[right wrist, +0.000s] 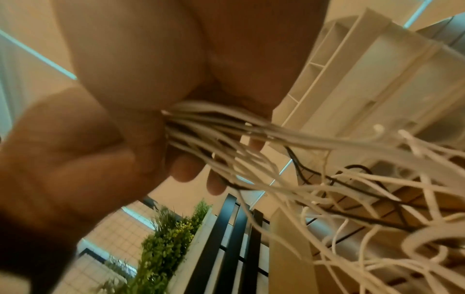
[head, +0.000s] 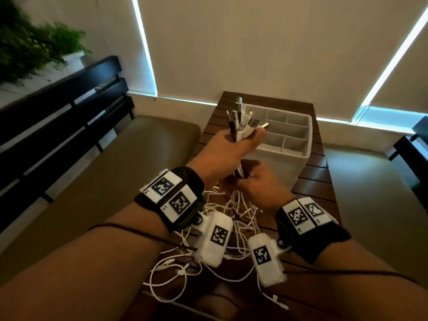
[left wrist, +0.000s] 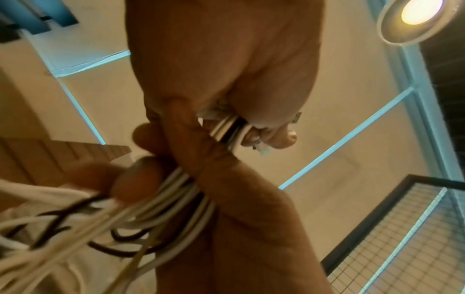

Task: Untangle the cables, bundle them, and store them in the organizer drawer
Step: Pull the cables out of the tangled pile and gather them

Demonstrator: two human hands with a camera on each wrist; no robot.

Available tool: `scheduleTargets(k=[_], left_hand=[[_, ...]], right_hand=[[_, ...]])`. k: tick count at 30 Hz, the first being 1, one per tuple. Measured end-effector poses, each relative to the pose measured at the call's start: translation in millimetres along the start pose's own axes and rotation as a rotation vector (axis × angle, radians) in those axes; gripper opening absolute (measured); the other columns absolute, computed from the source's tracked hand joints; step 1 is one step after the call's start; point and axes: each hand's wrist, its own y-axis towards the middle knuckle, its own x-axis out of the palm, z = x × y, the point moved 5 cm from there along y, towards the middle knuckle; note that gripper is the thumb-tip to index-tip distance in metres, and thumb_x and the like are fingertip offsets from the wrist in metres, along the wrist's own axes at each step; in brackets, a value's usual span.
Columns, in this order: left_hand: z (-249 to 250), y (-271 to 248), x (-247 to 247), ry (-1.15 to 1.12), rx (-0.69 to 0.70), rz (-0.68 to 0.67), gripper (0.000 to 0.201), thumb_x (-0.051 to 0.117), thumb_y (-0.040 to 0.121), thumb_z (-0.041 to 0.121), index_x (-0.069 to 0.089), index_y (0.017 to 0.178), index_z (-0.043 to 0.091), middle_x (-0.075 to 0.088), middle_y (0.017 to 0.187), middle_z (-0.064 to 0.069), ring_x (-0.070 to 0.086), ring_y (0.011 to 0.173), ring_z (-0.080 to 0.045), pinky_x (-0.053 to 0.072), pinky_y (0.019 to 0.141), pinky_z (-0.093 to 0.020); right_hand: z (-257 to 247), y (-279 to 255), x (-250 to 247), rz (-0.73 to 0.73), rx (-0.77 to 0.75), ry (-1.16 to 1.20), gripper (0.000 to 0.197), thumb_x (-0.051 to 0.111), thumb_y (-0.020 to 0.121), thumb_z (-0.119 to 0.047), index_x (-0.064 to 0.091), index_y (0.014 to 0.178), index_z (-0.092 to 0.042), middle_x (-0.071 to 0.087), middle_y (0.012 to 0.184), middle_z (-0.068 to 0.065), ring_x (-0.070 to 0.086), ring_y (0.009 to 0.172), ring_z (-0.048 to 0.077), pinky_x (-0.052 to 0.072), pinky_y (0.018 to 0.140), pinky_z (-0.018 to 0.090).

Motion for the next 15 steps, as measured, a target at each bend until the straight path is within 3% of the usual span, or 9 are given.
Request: scheduleTargets(k=[3,4,7,8,10,13,15], left_hand=[[-7.3,-10.2,-1.0,0.029,-0.052,-0.082,0.035,0.054,0.095,0.043,0.067,0.094,0.01,0.067,0.086,-0.01,0.061,0.076,-0.007,0.051,0.065,-0.019],[-9.6,-13.7,-3.7,-0.017,-0.087,-0.099,0.032,0.056,0.095,0.038,0.066,0.096,0.007,0.066,0.086,-0.012,0.062,0.077,-0.01,0.054,0.065,-0.02],[-16.0,-21.7,-24.4,-0.121,-0.114,-0.159,0.006,0.065,0.09,0.019,0.065,0.094,0.013,0.071,0.082,0.006,0.068,0.081,-0.008,0.056,0.071,-0.023],[-24.6,-25.2,-40.5,-0.07,-0.112,-0.13,0.013,0.07,0.087,0.02,0.065,0.099,0.017,0.073,0.091,0.006,0.069,0.089,-0.009,0.055,0.074,-0.024],[-53.4,-34.9,-73.4,0.053,-0.179,-0.023,0.029,0.076,0.081,0.027,0.065,0.108,0.02,0.071,0.103,0.004,0.067,0.096,-0.01,0.053,0.074,-0.025],[-123.8,-69.4,-109.6,0.115,-0.383,0.256,0.014,0.072,0.085,0.015,0.066,0.096,0.012,0.067,0.084,0.001,0.063,0.074,-0.013,0.05,0.06,-0.018],[-181.9,-101.5,-117.4,0.185,-0.555,0.435,0.006,0.072,0.083,0.011,0.066,0.083,0.013,0.067,0.078,-0.002,0.065,0.075,-0.02,0.055,0.066,-0.026]], right_hand=[[-0.7,-2.2,7.7,-0.022,0.038,0.079,0.023,0.056,0.085,0.013,0.061,0.083,-0.01,0.069,0.063,-0.003,0.063,0.055,0.006,0.051,0.054,0.018],[-2.1,-1.9,11.2,-0.012,0.026,0.091,0.028,0.055,0.086,0.013,0.06,0.081,-0.014,0.066,0.058,-0.008,0.06,0.051,0.0,0.049,0.05,0.015],[-11.9,3.6,9.7,0.078,-0.097,-0.015,0.021,0.064,0.089,-0.009,0.065,0.084,-0.03,0.068,0.068,-0.012,0.063,0.061,-0.005,0.05,0.058,0.016],[-14.0,7.5,7.2,0.114,-0.111,-0.007,0.016,0.067,0.088,-0.016,0.067,0.081,-0.03,0.068,0.065,-0.014,0.064,0.06,-0.004,0.05,0.057,0.017],[-11.9,13.5,-4.9,0.179,-0.117,0.0,0.028,0.069,0.086,-0.021,0.064,0.062,-0.033,0.061,0.049,-0.018,0.058,0.047,-0.003,0.046,0.052,0.02],[-6.3,20.1,-18.2,0.249,-0.113,-0.062,0.034,0.073,0.081,-0.037,0.06,0.052,-0.027,0.054,0.043,-0.002,0.049,0.039,0.012,0.046,0.052,0.039],[1.1,24.5,-18.2,0.232,-0.086,0.042,0.035,0.073,0.075,-0.043,0.057,0.054,-0.02,0.045,0.041,0.003,0.041,0.038,0.02,0.042,0.048,0.04]])
